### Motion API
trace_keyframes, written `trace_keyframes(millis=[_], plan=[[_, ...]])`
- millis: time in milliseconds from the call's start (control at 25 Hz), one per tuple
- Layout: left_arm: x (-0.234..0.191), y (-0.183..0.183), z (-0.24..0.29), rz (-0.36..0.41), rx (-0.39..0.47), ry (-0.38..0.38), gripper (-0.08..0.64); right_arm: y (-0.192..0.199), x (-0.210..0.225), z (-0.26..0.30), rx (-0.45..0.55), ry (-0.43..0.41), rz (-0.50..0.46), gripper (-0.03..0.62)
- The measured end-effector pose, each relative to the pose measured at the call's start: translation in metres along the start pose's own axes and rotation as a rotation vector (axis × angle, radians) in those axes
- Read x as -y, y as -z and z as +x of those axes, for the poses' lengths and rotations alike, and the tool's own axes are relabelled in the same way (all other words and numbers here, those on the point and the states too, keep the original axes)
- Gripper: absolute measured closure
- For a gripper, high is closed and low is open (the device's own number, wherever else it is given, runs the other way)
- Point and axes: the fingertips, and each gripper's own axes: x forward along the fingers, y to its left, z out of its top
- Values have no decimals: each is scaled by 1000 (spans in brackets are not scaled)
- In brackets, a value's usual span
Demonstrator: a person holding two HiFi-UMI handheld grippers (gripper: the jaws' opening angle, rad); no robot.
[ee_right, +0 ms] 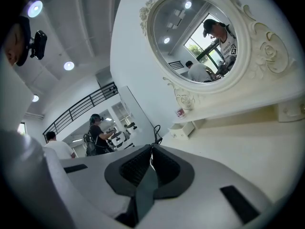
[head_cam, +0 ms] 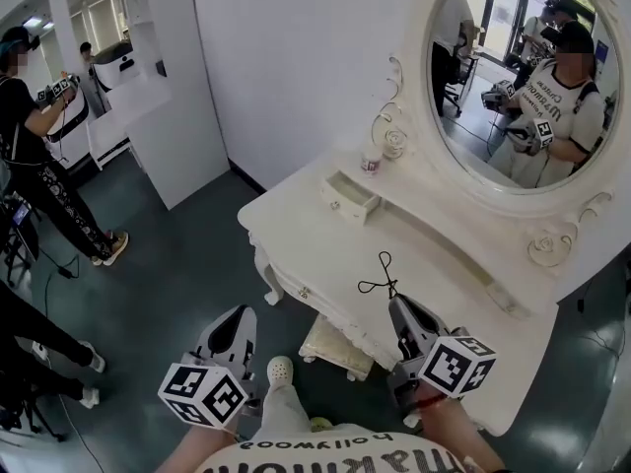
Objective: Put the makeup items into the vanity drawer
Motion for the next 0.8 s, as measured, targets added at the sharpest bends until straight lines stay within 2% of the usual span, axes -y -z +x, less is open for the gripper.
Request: trace_keyframes(millis=[320, 800], plan=[[-21, -12, 49, -13, -6, 54, 552, -16, 13, 33, 18, 57, -14, 555], [-58, -48, 138, -8, -49, 149, 552, -45, 27, 101, 61, 142, 16, 555]])
